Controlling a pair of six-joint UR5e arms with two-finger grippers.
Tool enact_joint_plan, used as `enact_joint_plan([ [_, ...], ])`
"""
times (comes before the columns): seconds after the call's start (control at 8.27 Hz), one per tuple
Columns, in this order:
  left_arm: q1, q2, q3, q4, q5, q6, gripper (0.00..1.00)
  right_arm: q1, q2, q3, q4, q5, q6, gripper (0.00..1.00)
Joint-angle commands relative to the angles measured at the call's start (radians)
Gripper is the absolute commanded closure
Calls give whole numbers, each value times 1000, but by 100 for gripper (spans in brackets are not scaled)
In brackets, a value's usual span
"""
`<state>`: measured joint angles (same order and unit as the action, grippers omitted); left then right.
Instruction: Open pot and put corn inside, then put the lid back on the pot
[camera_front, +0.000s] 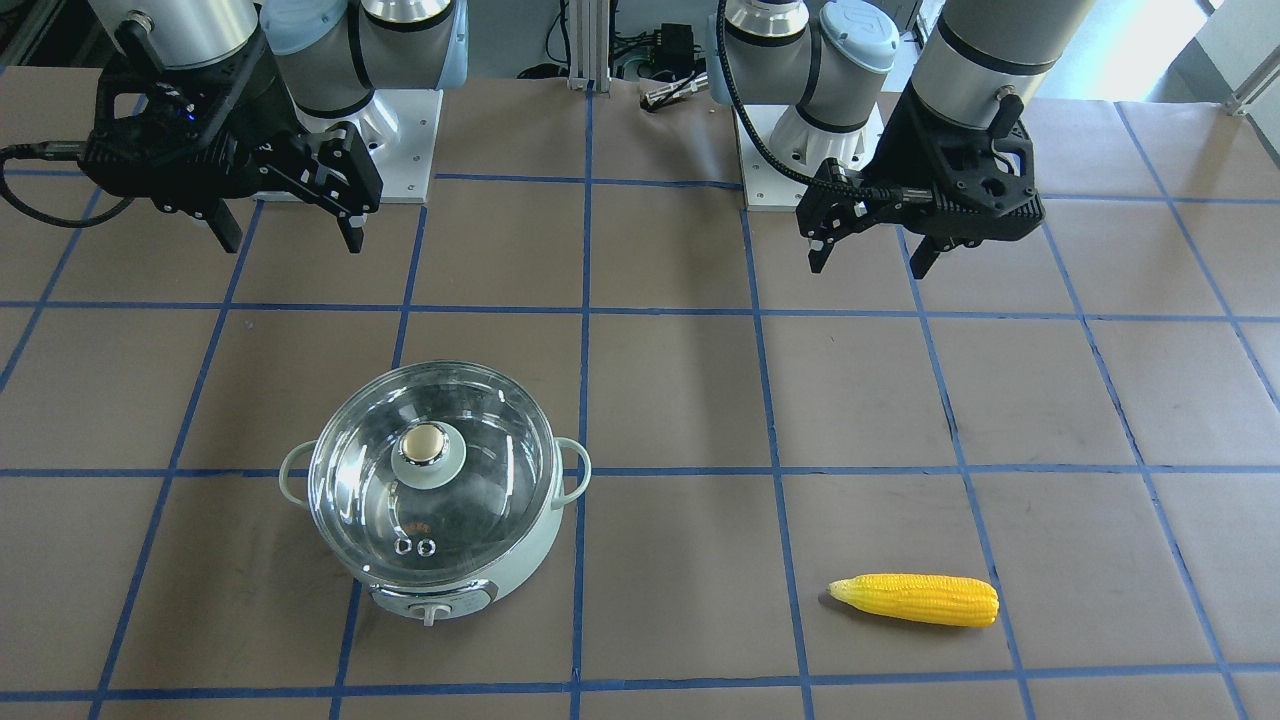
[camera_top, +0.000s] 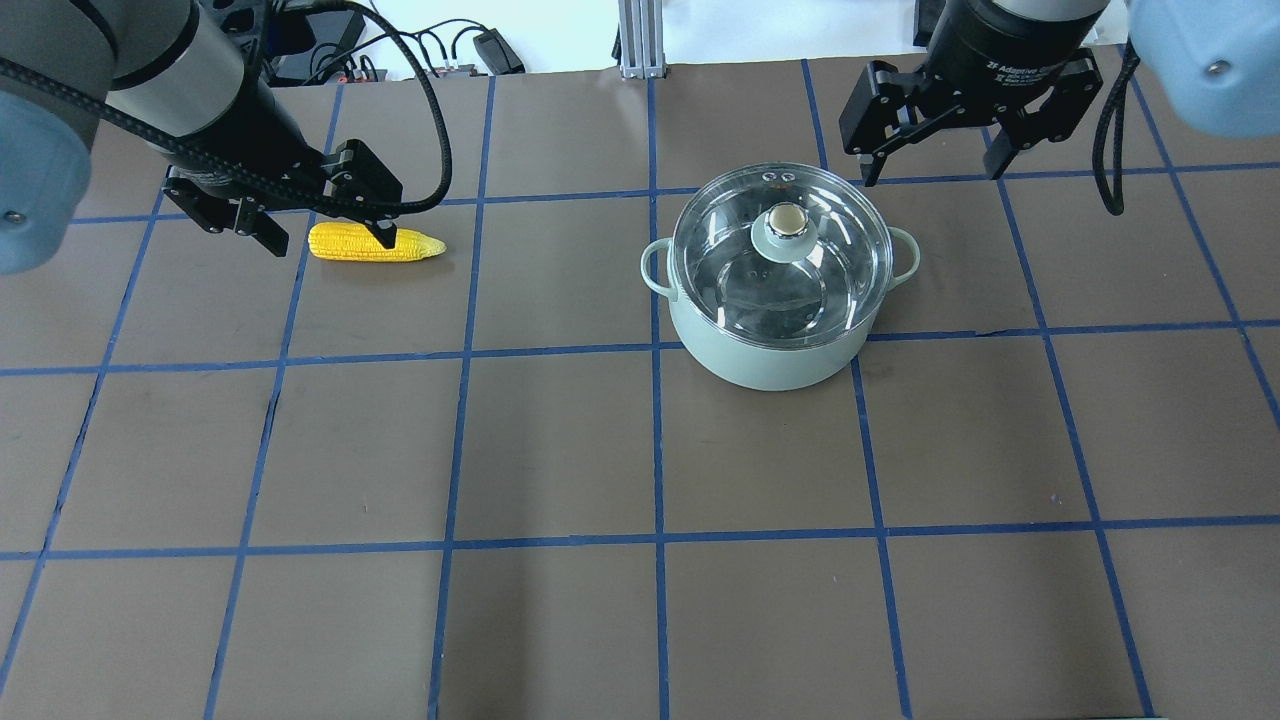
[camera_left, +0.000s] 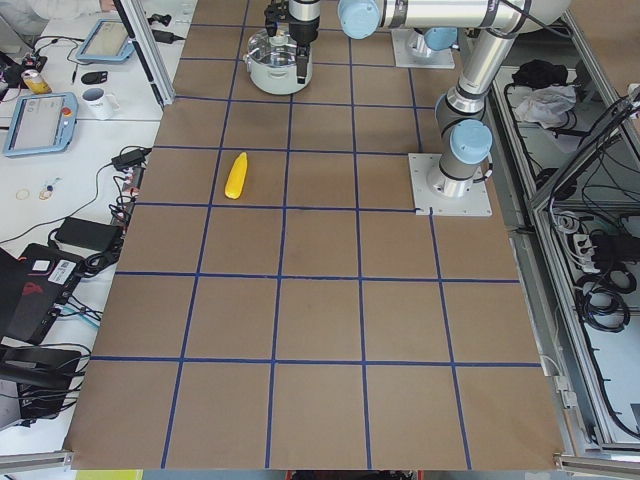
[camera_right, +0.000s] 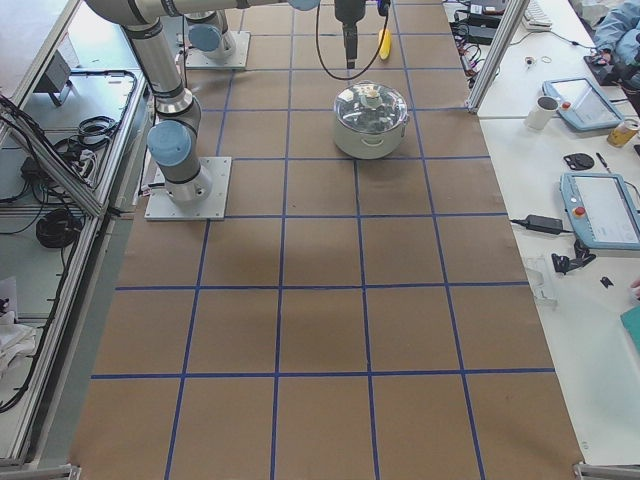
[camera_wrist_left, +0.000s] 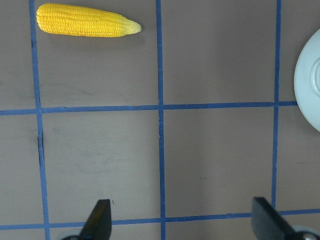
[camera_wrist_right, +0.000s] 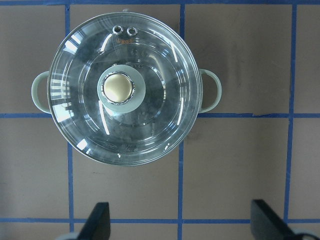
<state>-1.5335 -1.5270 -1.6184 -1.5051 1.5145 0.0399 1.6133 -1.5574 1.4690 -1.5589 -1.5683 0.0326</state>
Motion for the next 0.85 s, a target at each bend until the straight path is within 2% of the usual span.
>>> enact_joint_plan([
  [0.0, 1, -12, 0, 2, -8, 2, 0, -4, 2, 2, -33, 13, 6, 0],
  [0.24, 6, -19, 8, 17, -5, -24, 0, 0, 7, 11, -58, 16, 3, 0],
  [0.36, 7, -21, 8, 63, -5, -107, 0, 2, 29, 26, -100, 13, -10, 0],
  [0.48, 15, -21, 0, 122, -5, -233, 0, 10, 89, 28, -178, 13, -16, 0],
  [0.6, 22, -41, 8, 126, 2, -377, 0, 17, 158, 30, -257, 14, 1, 0],
  [0.73, 44, -94, 12, 165, -4, -561, 0, 46, 195, 30, -291, 13, 35, 0],
])
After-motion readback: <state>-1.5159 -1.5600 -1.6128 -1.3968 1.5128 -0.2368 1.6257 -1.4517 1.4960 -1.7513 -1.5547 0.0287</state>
